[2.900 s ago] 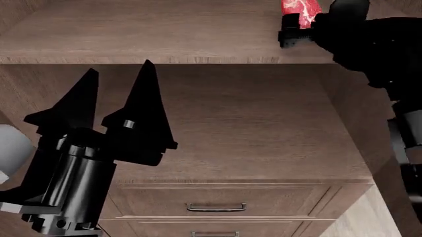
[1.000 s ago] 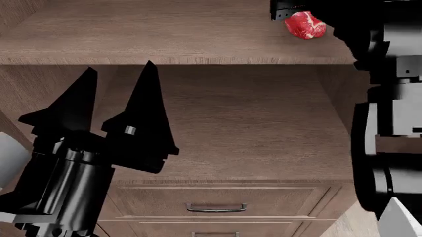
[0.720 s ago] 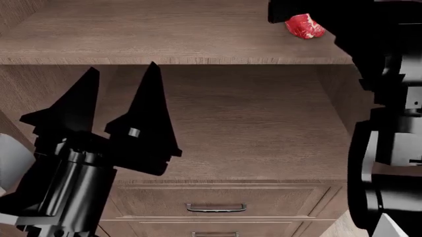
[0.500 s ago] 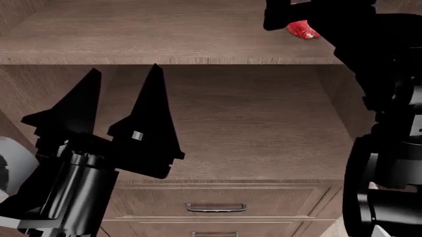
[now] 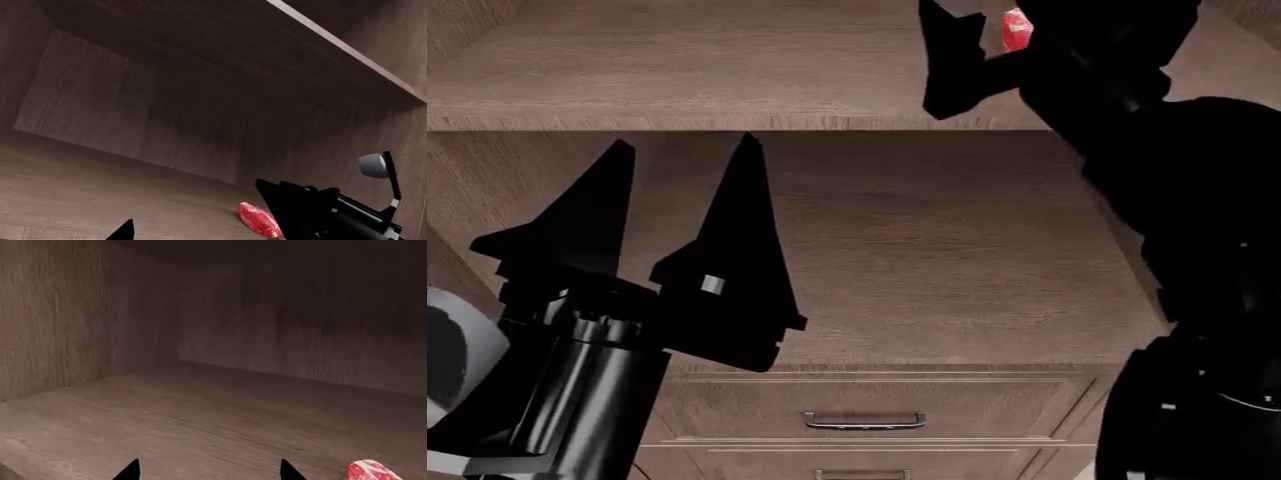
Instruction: Pick the pork chop from the counter and place it in the cabinet.
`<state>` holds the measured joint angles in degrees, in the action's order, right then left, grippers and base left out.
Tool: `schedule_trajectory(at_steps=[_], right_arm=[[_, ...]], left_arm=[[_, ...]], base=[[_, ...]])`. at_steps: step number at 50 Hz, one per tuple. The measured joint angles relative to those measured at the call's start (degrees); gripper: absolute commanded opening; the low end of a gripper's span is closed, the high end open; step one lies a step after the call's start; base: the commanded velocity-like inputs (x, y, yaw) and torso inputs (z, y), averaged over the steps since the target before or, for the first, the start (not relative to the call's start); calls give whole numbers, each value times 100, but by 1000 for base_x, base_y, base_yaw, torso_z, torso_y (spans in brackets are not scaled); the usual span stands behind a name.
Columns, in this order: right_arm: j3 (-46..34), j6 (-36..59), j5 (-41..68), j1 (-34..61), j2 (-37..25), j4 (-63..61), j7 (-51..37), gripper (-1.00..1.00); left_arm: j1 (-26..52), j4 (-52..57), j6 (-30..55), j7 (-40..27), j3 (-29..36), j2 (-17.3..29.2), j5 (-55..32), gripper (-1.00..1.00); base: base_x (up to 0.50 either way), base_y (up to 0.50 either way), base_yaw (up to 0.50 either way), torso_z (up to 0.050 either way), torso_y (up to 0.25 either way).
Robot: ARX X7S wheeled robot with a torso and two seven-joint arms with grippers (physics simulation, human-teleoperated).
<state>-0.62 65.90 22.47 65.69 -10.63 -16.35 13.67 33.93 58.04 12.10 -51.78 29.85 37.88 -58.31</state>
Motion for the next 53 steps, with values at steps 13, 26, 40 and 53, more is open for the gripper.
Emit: schedule_trajectory(at_steps=[13, 26, 40, 53], right_arm=[[175, -57, 230, -578, 73, -622, -7, 100], [171, -228, 363, -1140, 158, -1068, -44, 100], [317, -336, 599, -1742, 225, -1721, -110, 100], [708, -590, 867, -2557, 263, -2474, -150, 100]], left_arm=[[-72, -87, -90, 68, 62, 28, 98, 100], [-231, -181, -259, 180, 54, 94, 179, 100], [-293, -249, -356, 247, 62, 122, 219, 100], [-282, -326, -375, 304, 108, 103, 264, 100]], base=[[0, 0, 0, 0, 0], [0, 0, 0, 0, 0], [0, 0, 0, 0, 0], [0, 0, 0, 0, 0]])
